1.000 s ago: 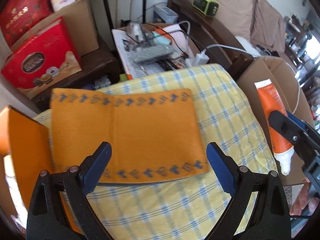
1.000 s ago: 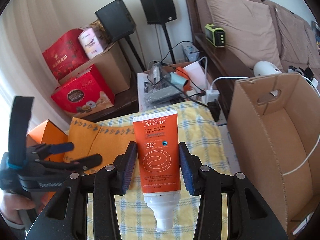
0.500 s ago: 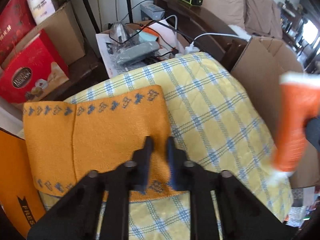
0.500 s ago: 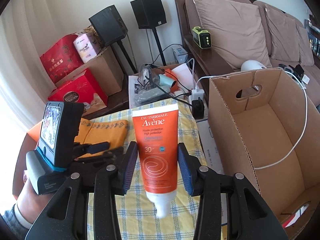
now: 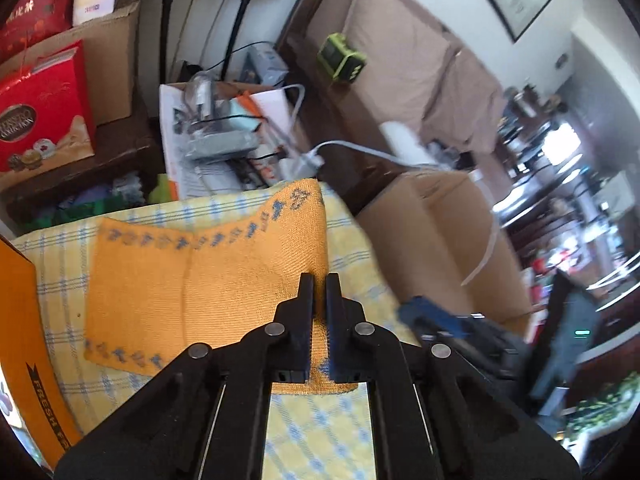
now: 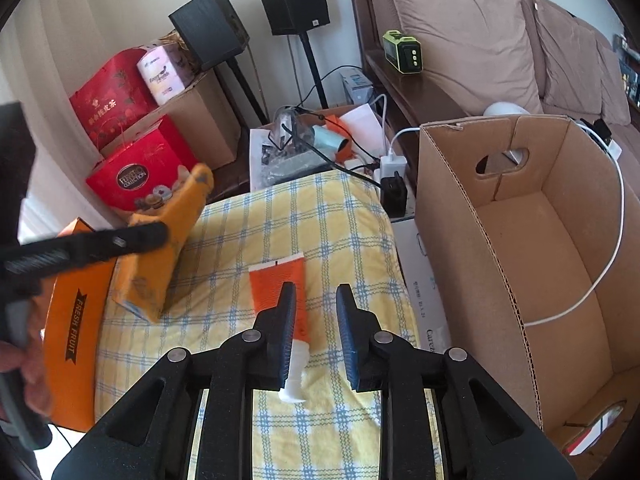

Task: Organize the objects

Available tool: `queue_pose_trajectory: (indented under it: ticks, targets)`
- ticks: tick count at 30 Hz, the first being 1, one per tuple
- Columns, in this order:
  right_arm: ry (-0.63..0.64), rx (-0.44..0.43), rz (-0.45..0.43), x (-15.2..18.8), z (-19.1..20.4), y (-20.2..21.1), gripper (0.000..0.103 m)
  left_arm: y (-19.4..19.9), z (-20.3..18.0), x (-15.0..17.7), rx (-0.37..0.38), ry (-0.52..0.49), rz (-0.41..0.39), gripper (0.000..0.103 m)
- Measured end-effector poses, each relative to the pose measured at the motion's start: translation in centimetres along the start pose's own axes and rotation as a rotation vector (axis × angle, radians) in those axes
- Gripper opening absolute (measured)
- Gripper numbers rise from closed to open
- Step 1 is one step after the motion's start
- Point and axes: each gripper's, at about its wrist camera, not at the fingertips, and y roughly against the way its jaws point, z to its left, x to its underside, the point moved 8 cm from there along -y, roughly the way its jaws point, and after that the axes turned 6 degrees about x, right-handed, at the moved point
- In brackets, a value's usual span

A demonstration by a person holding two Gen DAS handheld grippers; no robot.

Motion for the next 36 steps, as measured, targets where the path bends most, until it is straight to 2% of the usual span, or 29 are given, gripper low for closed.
queue_pose_trajectory:
  ticks: [2,4,7,12,13,15,16,17,20,24,27,32,36]
  targets:
    - [0.0,0.001,-0.005,0.0,0.0,0.1,0.022,1.4,-0.4,-0.1,0.033,0.007,-0.009,0.005]
    - [0.006,0.0,-0.006,0.0,0.1,0.2,0.023,1.9,0.5,-0.2,0.021,0.016,-0.014,0.006]
    - [0.018,0.002,-0.001,0.2,0.4,0.2,0.024,1.7,4.7,-0.1,-0.12,0.04,0.003,0.006]
    - [0.042,0.01,0.016,0.5,1.0,-0.5,0.028,0.8,12.4,1.7,-0.413,0.072,0.075,0.008]
    - [0.047,0.011,0.021,0.5,1.2,-0.7,0.03,0.6,13.1,2.0,-0.457,0.067,0.085,0.013]
    - [0.059,0.015,0.029,0.7,1.6,-1.1,0.037,0.5,13.9,2.4,-0.535,0.046,0.091,0.031]
    - [0.066,0.018,0.031,0.8,1.8,-1.3,0.039,0.5,13.7,2.6,-0.539,0.042,0.083,0.047]
    - [0.077,0.026,0.035,0.9,1.9,-1.5,0.04,0.5,13.3,2.6,-0.522,0.034,0.069,0.055]
    - [0.104,0.06,0.054,1.5,2.2,-2.3,0.043,0.7,11.9,2.3,-0.497,0.008,0.032,0.056]
    - [0.088,0.038,0.09,2.3,1.8,-3.3,0.043,1.4,10.1,1.6,-0.451,-0.01,-0.011,0.06]
    - [0.098,0.044,0.084,2.7,2.0,-3.3,0.044,2.0,8.7,1.3,-0.405,-0.013,-0.039,0.061]
    - [0.194,0.104,0.041,2.9,3.2,-2.9,0.047,2.4,6.9,2.0,-0.312,0.0,-0.035,0.062]
    - [0.262,0.141,0.036,3.2,4.3,-3.3,0.047,2.5,6.2,2.5,-0.289,0.013,-0.037,0.062]
